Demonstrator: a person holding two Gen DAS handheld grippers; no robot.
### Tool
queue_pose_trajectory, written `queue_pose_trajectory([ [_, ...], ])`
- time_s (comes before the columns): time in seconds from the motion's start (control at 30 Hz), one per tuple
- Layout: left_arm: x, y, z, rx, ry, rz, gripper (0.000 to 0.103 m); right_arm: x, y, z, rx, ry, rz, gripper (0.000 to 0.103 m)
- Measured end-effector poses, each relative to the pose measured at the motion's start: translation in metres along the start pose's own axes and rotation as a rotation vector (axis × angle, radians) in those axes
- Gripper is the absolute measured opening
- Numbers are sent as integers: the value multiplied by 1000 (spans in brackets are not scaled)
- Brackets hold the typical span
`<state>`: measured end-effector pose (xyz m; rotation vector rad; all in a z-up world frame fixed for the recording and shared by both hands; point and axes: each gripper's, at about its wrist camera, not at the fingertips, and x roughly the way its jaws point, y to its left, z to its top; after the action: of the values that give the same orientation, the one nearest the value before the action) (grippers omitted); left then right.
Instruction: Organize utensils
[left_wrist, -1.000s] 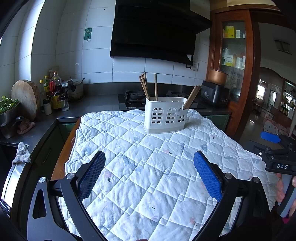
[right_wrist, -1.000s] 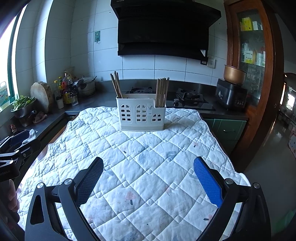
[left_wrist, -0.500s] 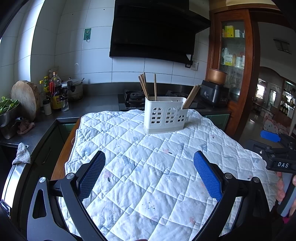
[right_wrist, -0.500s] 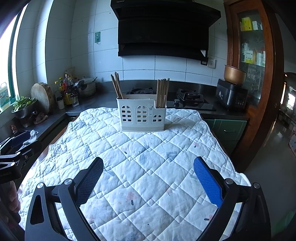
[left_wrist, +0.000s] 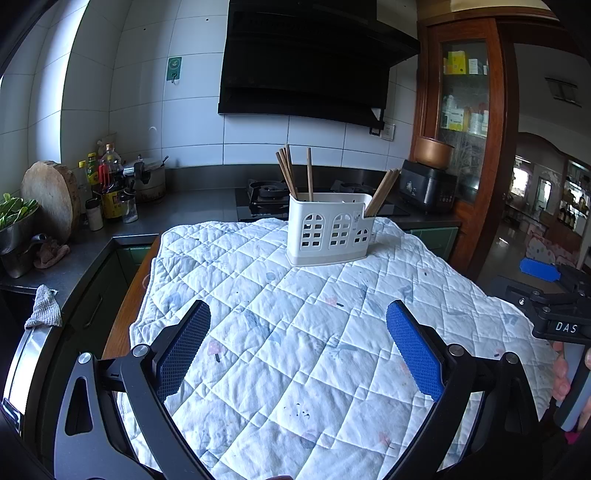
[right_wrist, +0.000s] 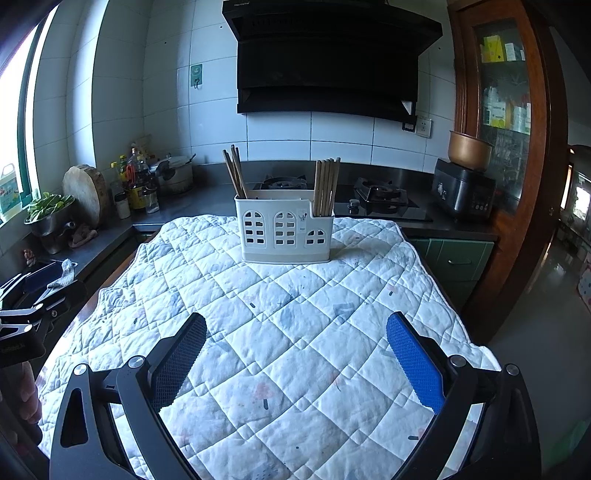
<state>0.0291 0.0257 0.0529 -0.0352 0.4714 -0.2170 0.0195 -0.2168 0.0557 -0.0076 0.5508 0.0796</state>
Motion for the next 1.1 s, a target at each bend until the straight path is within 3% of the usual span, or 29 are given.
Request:
queue_pose_trajectory([
  [1.1,3,-1,1,16,5,-5,96,0,2,1,-7,-1,1,95],
])
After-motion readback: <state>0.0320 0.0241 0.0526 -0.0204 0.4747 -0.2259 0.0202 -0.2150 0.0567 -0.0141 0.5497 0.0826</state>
